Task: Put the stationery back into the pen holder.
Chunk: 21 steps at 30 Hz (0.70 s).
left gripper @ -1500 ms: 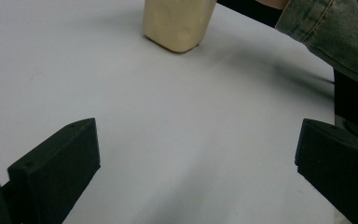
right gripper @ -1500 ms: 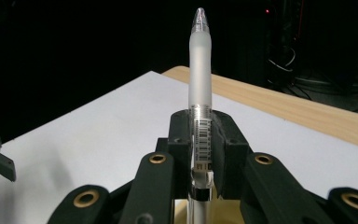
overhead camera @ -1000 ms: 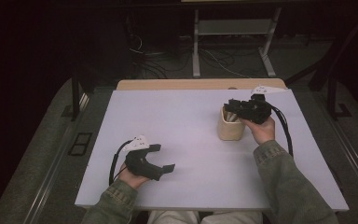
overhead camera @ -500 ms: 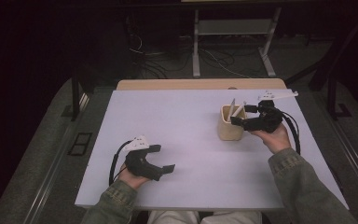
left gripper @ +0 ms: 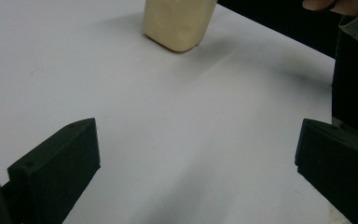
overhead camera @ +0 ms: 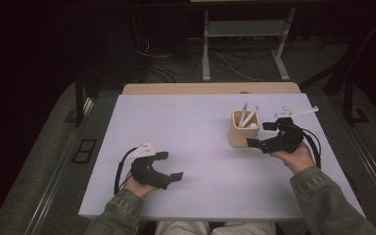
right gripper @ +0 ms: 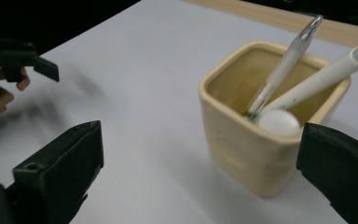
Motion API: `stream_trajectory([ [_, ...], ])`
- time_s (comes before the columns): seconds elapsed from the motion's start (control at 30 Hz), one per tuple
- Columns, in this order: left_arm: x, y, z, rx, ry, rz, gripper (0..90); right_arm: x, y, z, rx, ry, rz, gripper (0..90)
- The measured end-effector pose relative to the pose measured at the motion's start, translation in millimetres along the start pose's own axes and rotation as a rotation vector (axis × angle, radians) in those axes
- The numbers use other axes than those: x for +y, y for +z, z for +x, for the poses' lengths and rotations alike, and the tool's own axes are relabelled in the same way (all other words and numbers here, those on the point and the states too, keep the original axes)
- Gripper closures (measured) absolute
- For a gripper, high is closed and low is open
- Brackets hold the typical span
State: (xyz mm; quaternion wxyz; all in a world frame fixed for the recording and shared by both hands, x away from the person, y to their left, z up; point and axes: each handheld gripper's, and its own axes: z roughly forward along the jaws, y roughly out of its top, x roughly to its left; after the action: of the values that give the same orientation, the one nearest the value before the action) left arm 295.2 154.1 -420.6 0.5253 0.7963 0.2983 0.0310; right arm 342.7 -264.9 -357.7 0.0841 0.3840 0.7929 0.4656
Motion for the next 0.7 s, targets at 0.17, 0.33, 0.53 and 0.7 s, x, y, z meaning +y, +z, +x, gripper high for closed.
stream_trajectory([
  [0.17,0.1,0.0,0.1,-0.001,-0.001,-0.001,0.0,-9.8,-6.4,4.9,0.011,-0.006,0.012,0.3],
  [0.33,-0.1,-0.4,0.5,0.001,-0.002,-0.005,0.0,-20.0,-10.1,9.6,0.027,-0.001,0.02,0.4],
  [0.53,-0.4,-1.3,1.3,0.004,-0.009,-0.013,0.0,-31.3,-13.2,15.5,0.041,-0.001,0.027,0.3],
  [0.7,-0.7,-1.9,2.1,0.008,-0.007,-0.011,0.0,-42.1,-14.3,19.3,0.046,-0.002,0.032,0.3],
])
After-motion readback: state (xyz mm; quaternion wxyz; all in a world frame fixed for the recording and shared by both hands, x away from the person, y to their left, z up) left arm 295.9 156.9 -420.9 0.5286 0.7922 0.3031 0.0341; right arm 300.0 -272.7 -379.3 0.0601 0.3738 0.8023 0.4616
